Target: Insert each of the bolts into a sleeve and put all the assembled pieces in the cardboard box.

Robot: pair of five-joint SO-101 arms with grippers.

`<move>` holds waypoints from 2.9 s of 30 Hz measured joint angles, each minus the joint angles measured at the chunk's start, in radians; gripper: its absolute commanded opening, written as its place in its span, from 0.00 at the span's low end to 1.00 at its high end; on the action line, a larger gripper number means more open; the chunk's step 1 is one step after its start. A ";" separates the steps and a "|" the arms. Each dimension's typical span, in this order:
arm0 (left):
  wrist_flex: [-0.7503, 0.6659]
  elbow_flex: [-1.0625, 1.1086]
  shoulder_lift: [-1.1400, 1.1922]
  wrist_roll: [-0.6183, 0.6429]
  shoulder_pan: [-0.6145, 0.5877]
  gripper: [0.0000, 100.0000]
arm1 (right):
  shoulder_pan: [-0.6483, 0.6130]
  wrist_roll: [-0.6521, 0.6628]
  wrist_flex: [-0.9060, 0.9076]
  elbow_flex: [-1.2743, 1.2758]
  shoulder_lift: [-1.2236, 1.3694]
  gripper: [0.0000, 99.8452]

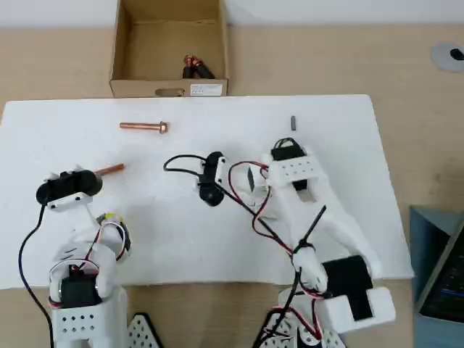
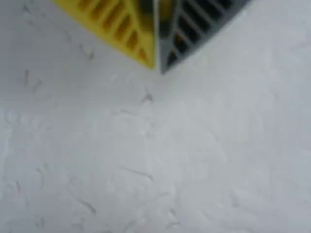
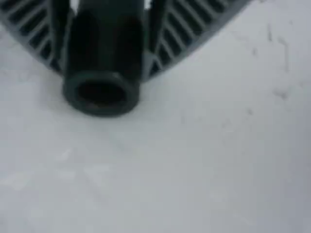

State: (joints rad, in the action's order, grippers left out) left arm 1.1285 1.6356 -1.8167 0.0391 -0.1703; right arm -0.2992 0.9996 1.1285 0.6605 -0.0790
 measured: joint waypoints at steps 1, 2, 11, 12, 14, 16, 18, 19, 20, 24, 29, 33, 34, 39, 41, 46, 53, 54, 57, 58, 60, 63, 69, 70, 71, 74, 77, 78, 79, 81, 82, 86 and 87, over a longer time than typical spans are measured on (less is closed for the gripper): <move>0.000 0.000 0.000 0.000 0.000 0.00 | 0.000 -0.014 0.012 -0.015 0.005 0.01; 0.000 0.000 0.000 0.000 0.000 0.00 | 0.000 -0.026 0.028 -0.034 0.009 0.01; 0.000 0.000 0.000 0.000 0.000 0.00 | -0.005 -0.172 0.288 -0.381 0.015 0.01; 0.000 0.000 0.000 0.000 0.000 0.00 | -0.005 -0.184 0.324 -0.433 0.015 0.01; 0.000 0.000 0.000 0.000 0.000 0.00 | -0.005 -0.210 0.387 -0.532 0.015 0.01; 0.000 0.000 0.000 0.000 0.000 0.00 | -0.005 -0.233 0.448 -0.624 0.015 0.01; 0.000 0.000 0.000 0.000 0.000 0.00 | -0.005 -0.253 0.502 -0.707 0.015 0.01; 0.000 0.000 0.000 0.000 0.000 0.00 | -0.005 -0.264 0.529 -0.744 0.015 0.01; 0.000 0.000 0.000 0.000 0.000 0.00 | -0.005 -0.273 0.554 -0.779 0.015 0.01; 0.000 0.000 0.000 0.000 0.000 0.00 | -0.005 -0.313 0.620 -0.878 0.008 0.01; 0.000 0.000 0.000 0.000 0.000 0.00 | -0.005 -0.353 0.635 -0.887 -0.098 0.01; 0.000 0.000 0.000 0.000 0.000 0.00 | -0.005 -0.379 0.635 -0.798 -0.232 0.01; 0.000 -0.003 0.000 0.000 0.000 0.00 | -0.005 -0.387 0.635 -0.766 -0.267 0.01; 0.000 -0.080 0.000 0.000 0.000 0.00 | 0.003 -0.416 0.635 -0.594 -0.442 0.01; 0.000 -0.118 0.008 -0.005 0.000 0.00 | 0.026 -0.419 0.635 -0.528 -0.509 0.01; 0.000 -0.242 0.133 -0.041 0.000 0.00 | 0.106 -0.419 0.635 -0.425 -0.629 0.01; 0.000 -0.542 0.489 -0.046 0.000 0.00 | 0.221 -0.523 0.635 -0.397 -0.704 0.01; 0.000 -0.588 0.546 -0.046 0.000 0.00 | 0.230 -0.539 0.635 -0.397 -0.709 0.01; 0.000 -0.720 0.706 -0.046 0.000 0.00 | 0.270 -0.592 0.635 -0.397 -0.709 0.01; 0.000 -0.761 0.752 -0.046 0.000 0.00 | 0.287 -0.609 0.635 -0.397 -0.709 0.01; 0.000 -0.835 0.847 -0.064 0.000 0.00 | 0.318 -0.637 0.635 -0.397 -0.709 0.01; 0.000 -0.931 0.979 -0.147 0.000 0.00 | 0.368 -0.655 0.635 -0.397 -0.709 0.01; 0.000 -1.082 1.249 -0.261 0.000 0.01 | 0.428 -0.657 0.635 -0.347 -0.709 0.01; 0.000 -1.106 1.290 -0.276 0.000 0.01 | 0.430 -0.657 0.632 -0.327 -0.709 0.01; 0.000 -1.134 1.332 -0.290 0.000 0.01 | 0.430 -0.657 0.626 -0.307 -0.709 0.01; 0.000 -1.231 1.452 -0.348 0.000 0.01 | 0.442 -0.658 0.606 -0.261 -0.709 0.01; 0.003 -1.333 1.585 -0.419 0.000 0.01 | 0.480 -0.658 0.586 -0.250 -0.709 0.01; 0.018 -1.370 1.626 -0.437 0.000 0.01 | 0.494 -0.658 0.580 -0.250 -0.709 0.01; 0.038 -1.412 1.669 -0.454 0.000 0.01 | 0.509 -0.658 0.574 -0.250 -0.709 0.01; 0.083 -1.505 1.755 -0.483 0.000 0.01 | 0.532 -0.658 0.568 -0.250 -0.709 0.01; 0.110 -1.556 1.803 -0.500 0.000 0.01 | 0.543 -0.658 0.562 -0.249 -0.709 0.01; 0.275 -1.786 2.005 -0.595 0.037 0.01 | 0.585 -0.658 0.560 -0.244 -0.709 0.01; 0.322 -1.849 2.058 -0.618 0.046 0.01 | 0.592 -0.658 0.560 -0.244 -0.709 0.01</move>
State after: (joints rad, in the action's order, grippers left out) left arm 1.4507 -0.2133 0.2409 -0.5792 -0.1243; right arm 0.2931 0.3414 1.6886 0.4166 -0.7879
